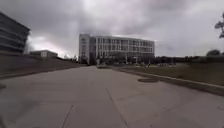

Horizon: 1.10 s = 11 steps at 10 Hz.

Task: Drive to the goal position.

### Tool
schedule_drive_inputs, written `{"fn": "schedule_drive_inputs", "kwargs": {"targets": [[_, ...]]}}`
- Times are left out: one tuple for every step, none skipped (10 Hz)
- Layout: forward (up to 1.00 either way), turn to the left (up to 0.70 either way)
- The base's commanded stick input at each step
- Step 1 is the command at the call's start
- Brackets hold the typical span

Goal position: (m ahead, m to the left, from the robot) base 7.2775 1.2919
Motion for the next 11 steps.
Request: {"fn": "schedule_drive_inputs", "kwargs": {"targets": [[0.49, 0.0], [0.49, 0.0], [0.49, 0.0], [0.49, 0.0], [0.49, 0.0], [0.49, 0.0], [0.49, 0.0], [0.49, 0.0], [0.49, 0.0], [0.49, 0.0], [0.49, 0.05]]}}
